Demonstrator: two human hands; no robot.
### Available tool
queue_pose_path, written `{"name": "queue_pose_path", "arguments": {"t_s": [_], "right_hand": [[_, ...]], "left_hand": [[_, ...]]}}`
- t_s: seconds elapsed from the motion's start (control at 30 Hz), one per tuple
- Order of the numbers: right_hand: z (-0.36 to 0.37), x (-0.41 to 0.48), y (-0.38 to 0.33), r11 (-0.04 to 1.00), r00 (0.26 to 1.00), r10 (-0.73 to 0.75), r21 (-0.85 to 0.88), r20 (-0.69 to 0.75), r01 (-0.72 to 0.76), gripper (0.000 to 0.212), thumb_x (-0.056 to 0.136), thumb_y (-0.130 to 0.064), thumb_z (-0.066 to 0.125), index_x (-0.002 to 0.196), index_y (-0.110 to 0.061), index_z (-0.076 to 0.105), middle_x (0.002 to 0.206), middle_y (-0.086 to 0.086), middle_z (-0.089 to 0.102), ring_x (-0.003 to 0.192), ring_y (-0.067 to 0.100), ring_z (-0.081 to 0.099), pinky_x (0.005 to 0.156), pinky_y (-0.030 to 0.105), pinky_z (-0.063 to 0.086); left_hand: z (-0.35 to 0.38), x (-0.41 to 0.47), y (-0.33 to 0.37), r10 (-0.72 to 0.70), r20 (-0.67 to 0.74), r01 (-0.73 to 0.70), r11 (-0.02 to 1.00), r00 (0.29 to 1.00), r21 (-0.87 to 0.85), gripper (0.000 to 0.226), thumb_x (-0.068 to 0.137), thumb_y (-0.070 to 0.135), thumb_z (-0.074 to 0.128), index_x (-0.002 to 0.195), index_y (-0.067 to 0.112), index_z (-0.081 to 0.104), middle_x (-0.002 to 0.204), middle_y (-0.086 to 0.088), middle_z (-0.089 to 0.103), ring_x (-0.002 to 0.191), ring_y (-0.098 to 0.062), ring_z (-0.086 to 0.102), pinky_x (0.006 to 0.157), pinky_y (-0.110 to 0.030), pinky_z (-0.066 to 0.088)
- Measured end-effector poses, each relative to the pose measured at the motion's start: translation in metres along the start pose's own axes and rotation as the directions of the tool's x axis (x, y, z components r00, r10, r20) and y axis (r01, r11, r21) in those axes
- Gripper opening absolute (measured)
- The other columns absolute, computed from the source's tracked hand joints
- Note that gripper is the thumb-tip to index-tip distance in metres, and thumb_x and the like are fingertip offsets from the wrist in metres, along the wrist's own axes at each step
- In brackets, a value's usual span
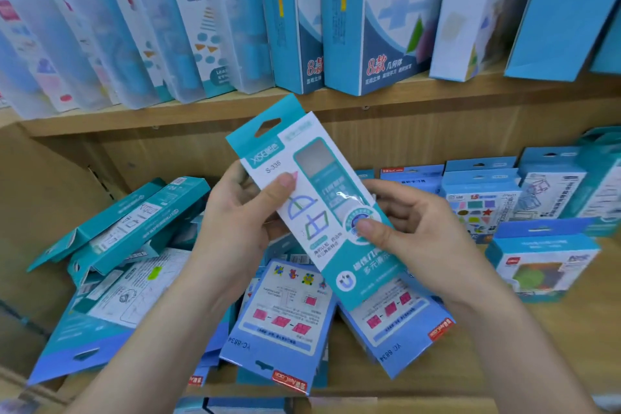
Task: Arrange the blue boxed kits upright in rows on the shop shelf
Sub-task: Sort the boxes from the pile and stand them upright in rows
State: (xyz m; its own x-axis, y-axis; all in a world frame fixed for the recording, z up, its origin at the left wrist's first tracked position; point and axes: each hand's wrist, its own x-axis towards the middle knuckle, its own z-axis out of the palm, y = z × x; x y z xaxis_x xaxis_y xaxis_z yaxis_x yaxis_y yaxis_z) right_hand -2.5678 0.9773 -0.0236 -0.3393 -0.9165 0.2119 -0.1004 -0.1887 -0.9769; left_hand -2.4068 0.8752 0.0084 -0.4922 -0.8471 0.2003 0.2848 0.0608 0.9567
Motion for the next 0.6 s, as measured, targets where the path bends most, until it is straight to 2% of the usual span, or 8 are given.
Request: {"name": "queue_pose_path", "arguments": {"t_s": [0.1,0.17,0.23,0.3,0.4,0.5,0.53,0.6], "right_hand": [[-0.013,-0.011,0.002,1.0,0.999,-0.022,0.02,-0.043,0.022,0.038,0.068,-0.022,0.071,0.105,-0.03,0.066,0.089,0.004,0.074,0.083,0.02,0.072,0.07,0.04,0.059],[-0.025,-0.018,0.004,0.999,0.996,-0.039,0.023,-0.08,0.041,0.039,0.067,-0.02,0.072,0.105,-0.028,0.067,0.087,0.005,0.074,0.081,0.02,0.072,0.066,0.036,0.059],[-0.037,-0.025,0.003,0.998,0.99,-0.059,0.014,-0.126,0.061,0.039,0.066,-0.02,0.072,0.104,-0.027,0.067,0.084,0.006,0.073,0.078,0.02,0.071,0.064,0.033,0.057],[-0.052,-0.033,0.005,0.998,0.984,-0.065,-0.008,-0.164,0.065,0.041,0.064,-0.021,0.073,0.104,-0.026,0.067,0.083,0.007,0.072,0.078,0.022,0.071,0.066,0.036,0.058],[-0.078,-0.042,0.007,0.997,0.982,-0.075,-0.001,-0.174,0.076,0.04,0.066,-0.026,0.08,0.104,-0.025,0.068,0.086,0.009,0.073,0.08,0.025,0.071,0.07,0.04,0.058],[-0.107,-0.052,0.008,0.996,0.985,-0.084,-0.005,-0.152,0.084,0.057,0.055,-0.051,0.085,0.106,-0.03,0.069,0.092,0.009,0.073,0.084,0.026,0.07,0.074,0.038,0.058],[-0.118,-0.055,0.007,0.996,0.984,-0.087,-0.01,-0.155,0.087,0.058,0.054,-0.052,0.085,0.106,-0.031,0.069,0.092,0.008,0.074,0.084,0.025,0.07,0.075,0.038,0.058],[-0.143,-0.06,0.004,0.995,0.981,-0.098,-0.043,-0.17,0.092,0.046,0.06,-0.039,0.083,0.103,-0.03,0.07,0.091,0.004,0.074,0.085,0.025,0.069,0.08,0.039,0.056]], "left_hand": [[0.012,0.0,-0.004,0.033,0.027,-0.035,0.995,0.999,0.098,0.031,0.079,0.025,0.062,0.109,0.017,0.058,0.092,0.003,0.073,0.079,-0.017,0.07,0.063,-0.031,0.054],[0.023,-0.001,-0.007,0.108,0.024,-0.11,0.977,0.994,0.18,0.02,0.088,0.027,0.056,0.106,0.02,0.057,0.087,0.009,0.072,0.077,-0.011,0.068,0.064,-0.031,0.053],[0.035,-0.003,-0.011,0.155,0.017,-0.156,0.969,0.988,0.193,0.012,0.092,0.026,0.051,0.101,0.02,0.054,0.075,0.011,0.07,0.061,-0.006,0.061,0.05,-0.022,0.045],[0.047,-0.006,-0.013,0.161,0.037,-0.165,0.969,0.986,0.183,0.017,0.086,0.032,0.052,0.099,0.02,0.053,0.07,0.009,0.068,0.051,-0.007,0.051,0.041,-0.019,0.036],[0.068,-0.01,-0.015,0.145,0.09,-0.159,0.972,0.985,0.174,0.025,0.078,0.036,0.055,0.097,0.019,0.055,0.074,-0.001,0.07,0.05,-0.015,0.054,0.04,-0.023,0.043],[0.095,-0.014,-0.017,0.143,0.137,-0.167,0.97,0.98,0.176,0.024,0.078,0.033,0.056,0.096,0.017,0.055,0.074,-0.005,0.071,0.049,-0.018,0.06,0.045,-0.023,0.05],[0.105,-0.015,-0.018,0.149,0.154,-0.177,0.966,0.977,0.188,0.024,0.078,0.031,0.057,0.097,0.016,0.056,0.073,-0.007,0.071,0.049,-0.019,0.061,0.045,-0.023,0.051],[0.127,-0.018,-0.02,0.156,0.181,-0.193,0.958,0.971,0.212,0.026,0.078,0.029,0.058,0.099,0.014,0.057,0.072,-0.008,0.071,0.05,-0.02,0.063,0.046,-0.024,0.052]]}}
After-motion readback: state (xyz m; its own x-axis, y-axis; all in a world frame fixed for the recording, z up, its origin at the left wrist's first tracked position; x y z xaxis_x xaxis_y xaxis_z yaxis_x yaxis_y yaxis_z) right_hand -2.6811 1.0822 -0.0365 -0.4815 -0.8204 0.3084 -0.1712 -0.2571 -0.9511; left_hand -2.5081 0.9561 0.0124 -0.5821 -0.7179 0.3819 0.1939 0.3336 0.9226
